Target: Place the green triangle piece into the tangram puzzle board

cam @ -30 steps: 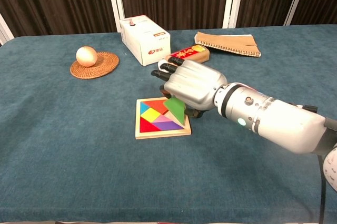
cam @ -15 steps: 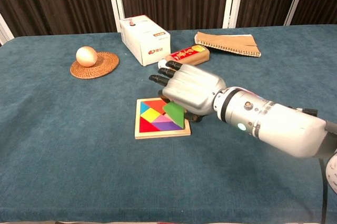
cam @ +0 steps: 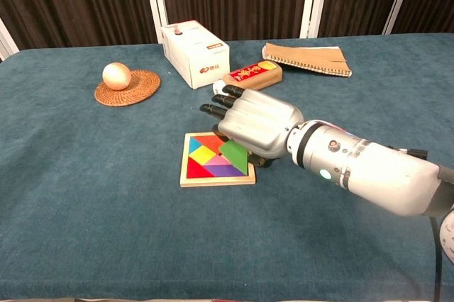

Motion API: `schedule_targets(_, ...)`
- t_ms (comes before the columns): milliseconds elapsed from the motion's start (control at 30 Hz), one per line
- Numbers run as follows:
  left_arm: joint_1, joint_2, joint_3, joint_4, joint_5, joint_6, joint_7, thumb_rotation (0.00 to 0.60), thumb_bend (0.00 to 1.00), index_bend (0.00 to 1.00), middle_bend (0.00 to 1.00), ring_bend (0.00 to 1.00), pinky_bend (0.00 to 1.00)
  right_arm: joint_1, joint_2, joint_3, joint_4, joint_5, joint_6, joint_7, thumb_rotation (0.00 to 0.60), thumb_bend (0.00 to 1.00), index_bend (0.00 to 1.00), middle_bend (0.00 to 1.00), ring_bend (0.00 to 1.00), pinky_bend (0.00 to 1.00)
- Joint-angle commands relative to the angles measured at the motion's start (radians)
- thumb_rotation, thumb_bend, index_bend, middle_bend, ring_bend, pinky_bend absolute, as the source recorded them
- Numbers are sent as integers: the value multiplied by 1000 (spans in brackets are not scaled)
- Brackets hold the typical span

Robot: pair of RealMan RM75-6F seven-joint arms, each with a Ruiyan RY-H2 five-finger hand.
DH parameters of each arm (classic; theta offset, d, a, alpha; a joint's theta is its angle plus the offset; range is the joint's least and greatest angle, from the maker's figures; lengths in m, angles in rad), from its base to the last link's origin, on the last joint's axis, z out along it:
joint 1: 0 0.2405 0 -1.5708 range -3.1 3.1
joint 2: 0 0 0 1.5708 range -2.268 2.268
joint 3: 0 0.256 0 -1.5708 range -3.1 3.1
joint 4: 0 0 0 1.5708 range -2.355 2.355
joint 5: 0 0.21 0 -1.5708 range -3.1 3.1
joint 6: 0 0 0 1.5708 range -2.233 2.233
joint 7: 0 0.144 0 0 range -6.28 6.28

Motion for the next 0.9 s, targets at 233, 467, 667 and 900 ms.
schedule_targets(233, -1, -1, -2, 1, -2, 1, -2, 600, 490, 0, 0, 0, 0, -2, -4, 1, 0, 7, -4, -5, 600, 493, 553, 129, 0, 0)
schedule_targets(467, -3, 0, -3, -1, -1, -2, 0, 600, 491, 0, 0, 0, 0, -3, -4, 2, -5, 12, -7, -11, 600, 492, 501, 129, 0, 0)
schedule_targets(667, -1, -1, -2, 3, -3, 0, -3, 600, 490, 0, 0, 0, 0, -3, -4, 2, -6, 13, -8, -12, 600, 492, 469, 129, 0, 0)
schedule_targets(900, 0, -2, -3, 6, -1, 2, -5, 600, 491, 0, 0, 0, 0, -4, -1, 2, -8, 13, -7, -17, 600, 492, 442, 129, 0, 0)
